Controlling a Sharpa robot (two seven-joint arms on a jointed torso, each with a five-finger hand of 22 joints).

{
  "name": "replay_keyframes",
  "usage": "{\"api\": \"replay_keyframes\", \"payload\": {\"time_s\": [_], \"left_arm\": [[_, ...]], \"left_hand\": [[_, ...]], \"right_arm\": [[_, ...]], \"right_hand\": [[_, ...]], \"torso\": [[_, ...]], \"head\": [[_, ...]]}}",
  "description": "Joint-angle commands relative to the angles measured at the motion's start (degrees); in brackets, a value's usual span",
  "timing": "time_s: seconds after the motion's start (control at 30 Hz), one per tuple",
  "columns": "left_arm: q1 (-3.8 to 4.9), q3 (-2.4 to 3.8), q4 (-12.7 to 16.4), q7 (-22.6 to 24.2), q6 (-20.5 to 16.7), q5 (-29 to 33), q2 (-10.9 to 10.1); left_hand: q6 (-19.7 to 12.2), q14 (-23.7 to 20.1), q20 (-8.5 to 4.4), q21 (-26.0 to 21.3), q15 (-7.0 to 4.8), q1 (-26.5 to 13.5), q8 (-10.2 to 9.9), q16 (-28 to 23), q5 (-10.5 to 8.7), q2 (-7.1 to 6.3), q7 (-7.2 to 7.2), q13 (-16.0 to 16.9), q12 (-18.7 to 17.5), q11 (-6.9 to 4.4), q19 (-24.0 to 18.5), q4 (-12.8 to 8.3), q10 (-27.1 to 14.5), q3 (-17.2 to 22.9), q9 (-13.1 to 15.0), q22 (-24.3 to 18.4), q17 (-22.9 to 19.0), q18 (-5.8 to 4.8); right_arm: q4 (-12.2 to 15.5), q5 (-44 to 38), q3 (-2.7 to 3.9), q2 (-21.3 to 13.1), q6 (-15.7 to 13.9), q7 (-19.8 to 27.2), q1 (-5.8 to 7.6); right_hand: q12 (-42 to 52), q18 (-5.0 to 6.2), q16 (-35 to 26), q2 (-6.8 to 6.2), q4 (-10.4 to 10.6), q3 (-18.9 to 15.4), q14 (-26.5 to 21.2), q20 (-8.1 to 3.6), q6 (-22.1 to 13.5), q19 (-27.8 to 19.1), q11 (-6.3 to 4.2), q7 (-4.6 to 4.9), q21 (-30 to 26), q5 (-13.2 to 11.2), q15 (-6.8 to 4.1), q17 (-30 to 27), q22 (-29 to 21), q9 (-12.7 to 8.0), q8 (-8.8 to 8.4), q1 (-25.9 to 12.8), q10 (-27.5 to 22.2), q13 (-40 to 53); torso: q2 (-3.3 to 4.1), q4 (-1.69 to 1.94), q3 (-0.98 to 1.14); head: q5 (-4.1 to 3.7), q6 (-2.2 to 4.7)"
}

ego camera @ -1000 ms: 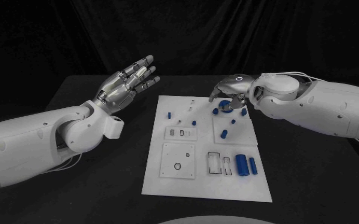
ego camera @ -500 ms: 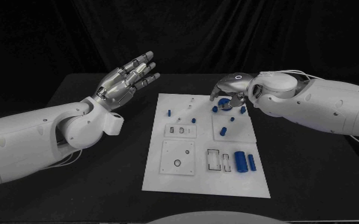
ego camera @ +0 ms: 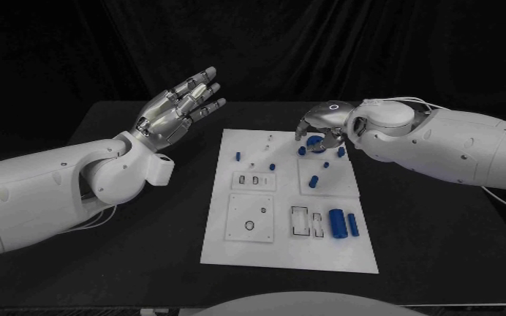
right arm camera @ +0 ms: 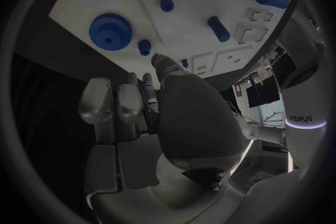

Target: Assemble the parts on the task board

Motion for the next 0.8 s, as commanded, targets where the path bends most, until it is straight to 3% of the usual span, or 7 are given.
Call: {"api": "replay_keyframes", "payload": {"time_s": [0.03, 0.33, 0.8], "left_arm": [[0.14, 0.06, 0.0, 0.7, 1.1, 0.1, 0.2], [0.13, 0.06, -0.2, 0.6, 1.2, 0.1, 0.2], [0.12, 0.06, -0.4, 0.3, 1.6, 0.1, 0.4]], "left_hand": [[-0.1, -0.1, 0.35, 0.2, 0.28, 0.4, 0.2, -0.1, 0.35, -0.05, 0.28, 0.0, 0.0, 0.39, 0.2, -0.1, -0.2, 0.2, 0.1, 0.1, -0.1, 1.03], [-0.1, -0.1, 0.38, 0.2, 0.32, 0.5, 0.2, -0.2, 0.45, -0.02, 0.31, 0.0, 0.0, 0.41, 0.2, -0.1, -0.2, 0.2, 0.1, 0.1, -0.1, 1.03], [-0.1, -0.1, 0.39, 0.2, 0.32, 0.6, 0.2, -0.2, 0.52, -0.01, 0.32, 0.0, 0.0, 0.41, 0.1, -0.1, -0.2, 0.3, 0.1, 0.1, -0.1, 1.03]], "right_arm": [[-0.6, -0.5, 0.02, 0.3, -0.8, 0.4, -0.43], [-2.2, -0.5, 0.03, 1.1, -1.1, 0.8, -1.12], [-4.4, -0.5, 0.03, 2.6, -1.3, 1.6, -1.86]], "right_hand": [[0.4, -0.96, 0.2, 0.52, -0.4, 0.0, -0.1, -0.16, 0.4, 0.1, 0.01, 0.01, -0.1, 0.2, -0.17, -0.1, 0.0, 0.1, 0.36, 0.0, 0.5, 0.1], [0.6, -0.98, 0.2, 0.74, -0.8, 0.4, -0.2, -0.18, 0.3, 0.1, 0.02, 0.2, -0.1, 0.6, -0.17, -0.1, 0.1, 0.4, 0.51, 0.2, 0.7, 0.3], [1.0, -0.97, 0.1, 1.06, -1.2, 1.1, -0.3, -0.18, 0.6, 0.1, -0.02, 0.56, -0.2, 1.4, -0.18, -0.3, 0.2, 1.1, 0.94, 0.4, 1.3, 0.5]], "torso": [[-0.23, 0.05, -0.05], [-0.51, 0.04, -0.19], [-0.89, 0.02, -0.24]], "head": [[0.01, -0.22], [0.16, -0.71], [0.06, -1.21]]}}
